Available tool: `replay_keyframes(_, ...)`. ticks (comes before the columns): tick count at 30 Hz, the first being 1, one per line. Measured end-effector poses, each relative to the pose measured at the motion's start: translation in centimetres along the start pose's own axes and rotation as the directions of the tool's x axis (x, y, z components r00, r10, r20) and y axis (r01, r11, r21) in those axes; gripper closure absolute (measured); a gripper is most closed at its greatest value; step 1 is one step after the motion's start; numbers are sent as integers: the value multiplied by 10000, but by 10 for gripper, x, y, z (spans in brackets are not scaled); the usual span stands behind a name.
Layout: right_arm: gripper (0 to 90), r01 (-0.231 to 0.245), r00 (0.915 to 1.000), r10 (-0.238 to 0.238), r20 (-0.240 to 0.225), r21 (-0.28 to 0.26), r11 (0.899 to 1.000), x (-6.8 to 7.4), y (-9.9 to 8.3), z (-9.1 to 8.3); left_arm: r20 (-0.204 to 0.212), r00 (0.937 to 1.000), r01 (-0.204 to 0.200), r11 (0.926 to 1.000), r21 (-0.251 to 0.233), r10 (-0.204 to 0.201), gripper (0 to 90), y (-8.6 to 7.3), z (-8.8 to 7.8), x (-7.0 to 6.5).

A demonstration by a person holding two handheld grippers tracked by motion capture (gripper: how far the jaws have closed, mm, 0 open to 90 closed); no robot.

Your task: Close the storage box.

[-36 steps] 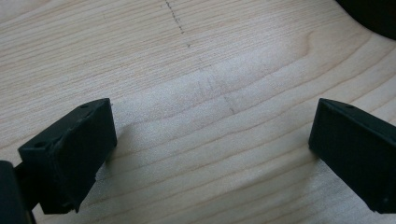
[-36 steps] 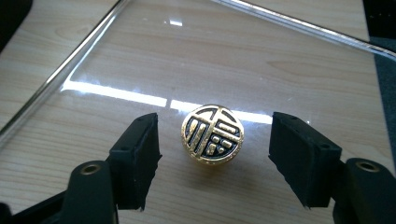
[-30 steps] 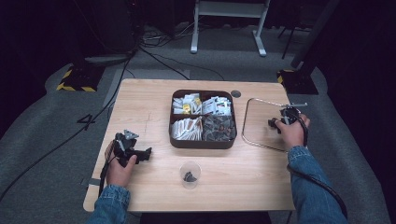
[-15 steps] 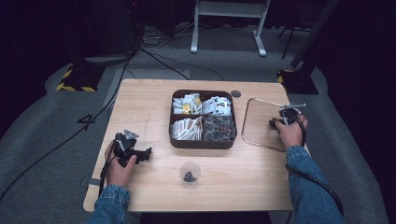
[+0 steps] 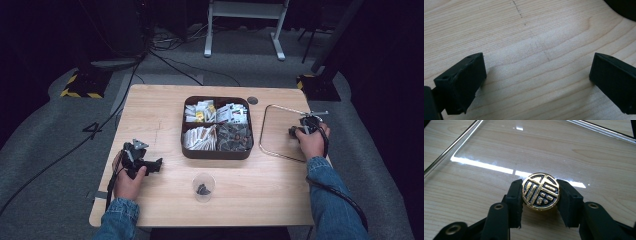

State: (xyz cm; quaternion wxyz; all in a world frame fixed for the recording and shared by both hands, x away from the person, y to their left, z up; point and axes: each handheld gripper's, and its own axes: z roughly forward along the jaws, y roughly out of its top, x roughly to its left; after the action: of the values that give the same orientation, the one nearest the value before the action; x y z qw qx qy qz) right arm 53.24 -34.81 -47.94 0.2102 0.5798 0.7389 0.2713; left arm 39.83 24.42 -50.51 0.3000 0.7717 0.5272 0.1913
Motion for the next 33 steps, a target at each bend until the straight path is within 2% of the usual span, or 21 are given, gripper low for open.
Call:
replay_keyframes(4,590,59,10000,-59,9,-45,10000,-1,2,-4,1,10000,-1,10000,0,1,13,0,0,0)
replay_keyframes(14,590,283,9996,-285,-50,-320,9991,-5,17,-28,-2,10000,-1,10000,0,1,12,0,0,0)
replay_keyframes(19,590,358,9989,-373,-272,-552,9978,-1,27,-44,-4,10000,-3,10000,1,3,13,0,0,0)
replay_keyframes(29,590,571,9972,-605,-430,-760,9955,6,41,-61,0,10000,-1,10000,1,1,13,0,0,0)
replay_keyframes(33,590,427,9970,-485,-608,-939,9947,8,46,-68,-16,10000,17,10000,6,-17,12,0,0,0)
